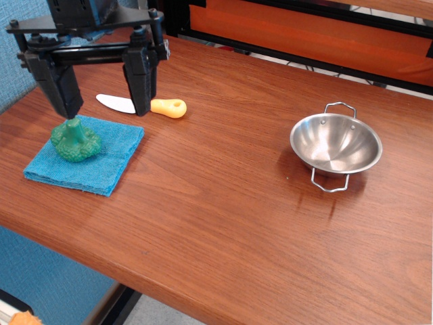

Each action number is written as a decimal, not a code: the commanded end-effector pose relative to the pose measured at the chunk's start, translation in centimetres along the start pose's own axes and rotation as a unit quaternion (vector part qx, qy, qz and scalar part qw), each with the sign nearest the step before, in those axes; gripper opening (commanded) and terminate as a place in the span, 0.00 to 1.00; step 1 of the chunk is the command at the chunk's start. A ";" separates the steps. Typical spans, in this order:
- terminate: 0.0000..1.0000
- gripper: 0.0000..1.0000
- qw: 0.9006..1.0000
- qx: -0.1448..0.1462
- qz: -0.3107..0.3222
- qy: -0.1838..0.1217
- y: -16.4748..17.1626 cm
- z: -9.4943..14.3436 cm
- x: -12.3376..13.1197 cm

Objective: Move the broccoli to the part of the table to the right of the blue cloth.

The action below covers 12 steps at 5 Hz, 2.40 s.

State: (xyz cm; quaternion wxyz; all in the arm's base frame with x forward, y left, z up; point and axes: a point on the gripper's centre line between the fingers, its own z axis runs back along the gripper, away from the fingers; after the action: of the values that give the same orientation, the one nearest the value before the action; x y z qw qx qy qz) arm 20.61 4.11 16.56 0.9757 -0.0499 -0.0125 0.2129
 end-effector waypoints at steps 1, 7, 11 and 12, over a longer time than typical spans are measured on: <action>0.00 1.00 1.000 0.000 0.000 0.000 0.0 0.0 0.0; 0.00 1.00 0.947 0.199 0.239 -0.083 8.2 -6.4 8.7; 0.00 1.00 0.909 0.188 0.347 -0.136 11.2 -9.3 11.1; 0.00 0.00 0.908 0.185 0.351 -0.136 11.1 -9.3 10.9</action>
State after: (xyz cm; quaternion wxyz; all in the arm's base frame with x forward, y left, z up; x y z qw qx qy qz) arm 26.63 17.33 4.80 0.8203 0.1611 -0.0705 0.5442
